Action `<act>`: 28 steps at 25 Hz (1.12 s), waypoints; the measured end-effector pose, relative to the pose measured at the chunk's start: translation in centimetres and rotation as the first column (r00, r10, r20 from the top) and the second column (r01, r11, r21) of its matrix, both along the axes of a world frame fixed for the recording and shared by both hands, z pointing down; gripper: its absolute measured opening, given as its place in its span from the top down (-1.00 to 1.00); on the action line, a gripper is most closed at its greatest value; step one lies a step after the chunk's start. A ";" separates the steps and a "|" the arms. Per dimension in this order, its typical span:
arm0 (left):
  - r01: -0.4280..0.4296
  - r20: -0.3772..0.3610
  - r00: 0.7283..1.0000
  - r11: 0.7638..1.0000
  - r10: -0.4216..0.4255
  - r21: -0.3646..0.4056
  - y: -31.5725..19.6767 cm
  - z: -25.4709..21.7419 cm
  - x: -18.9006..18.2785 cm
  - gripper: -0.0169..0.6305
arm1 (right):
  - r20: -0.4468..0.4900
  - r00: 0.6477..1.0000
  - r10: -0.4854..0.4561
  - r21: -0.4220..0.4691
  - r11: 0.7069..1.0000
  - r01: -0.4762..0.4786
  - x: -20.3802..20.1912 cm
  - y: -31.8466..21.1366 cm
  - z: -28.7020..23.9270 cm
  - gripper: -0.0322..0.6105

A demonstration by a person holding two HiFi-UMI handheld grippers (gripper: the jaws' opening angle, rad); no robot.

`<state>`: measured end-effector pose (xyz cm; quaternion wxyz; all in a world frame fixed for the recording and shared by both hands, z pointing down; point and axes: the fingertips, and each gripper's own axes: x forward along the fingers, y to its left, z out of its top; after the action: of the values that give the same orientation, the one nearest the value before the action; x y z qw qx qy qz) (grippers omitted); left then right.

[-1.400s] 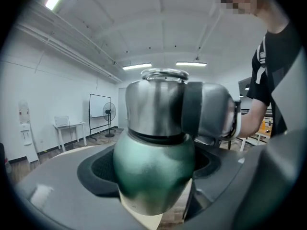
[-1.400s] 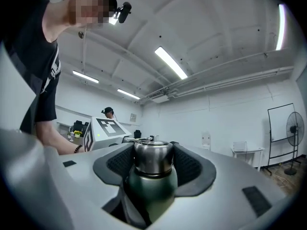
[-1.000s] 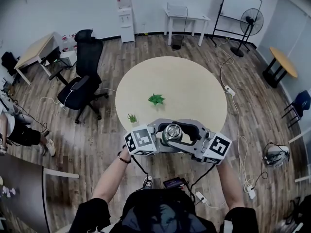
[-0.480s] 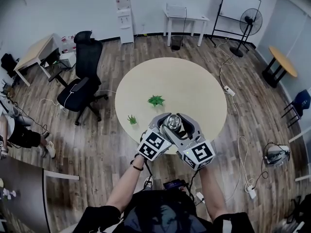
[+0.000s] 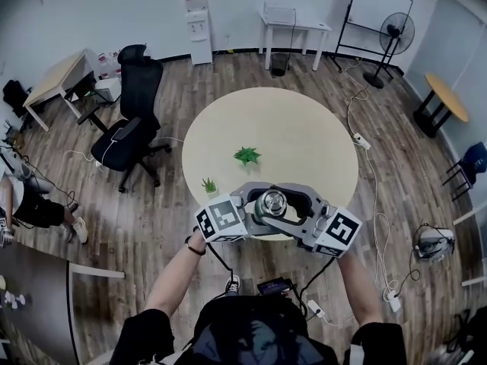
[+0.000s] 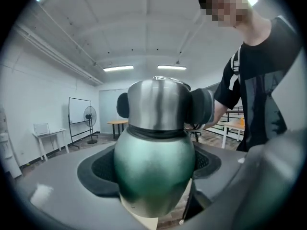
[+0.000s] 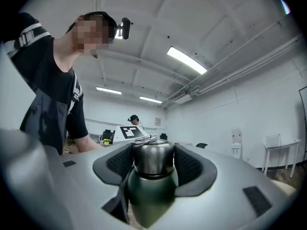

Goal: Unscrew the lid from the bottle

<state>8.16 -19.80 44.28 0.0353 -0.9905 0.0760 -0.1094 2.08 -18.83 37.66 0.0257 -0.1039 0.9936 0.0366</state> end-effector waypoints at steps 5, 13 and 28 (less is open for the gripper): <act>0.240 -0.027 0.970 0.970 -0.241 -0.038 -3.7 1.0 -1.2 -0.27 | -0.003 0.977 0.215 -0.016 0.977 -0.215 -0.1 -2.7 1.3 -0.14; 0.538 0.075 0.839 0.842 -0.539 0.038 -7.2 4.0 -2.5 -0.27 | -0.071 0.867 0.493 -0.013 0.869 -0.495 0.1 -5.1 3.7 0.04; -0.100 -0.038 0.995 0.993 0.097 -0.056 1.4 0.6 -1.5 -0.27 | -0.013 1.000 -0.017 -0.001 1.000 0.017 -0.8 0.7 0.1 0.09</act>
<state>6.70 -18.43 44.87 0.0104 -0.9954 0.0245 -0.0921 1.31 -18.09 37.72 0.0195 -0.0952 0.9946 0.0368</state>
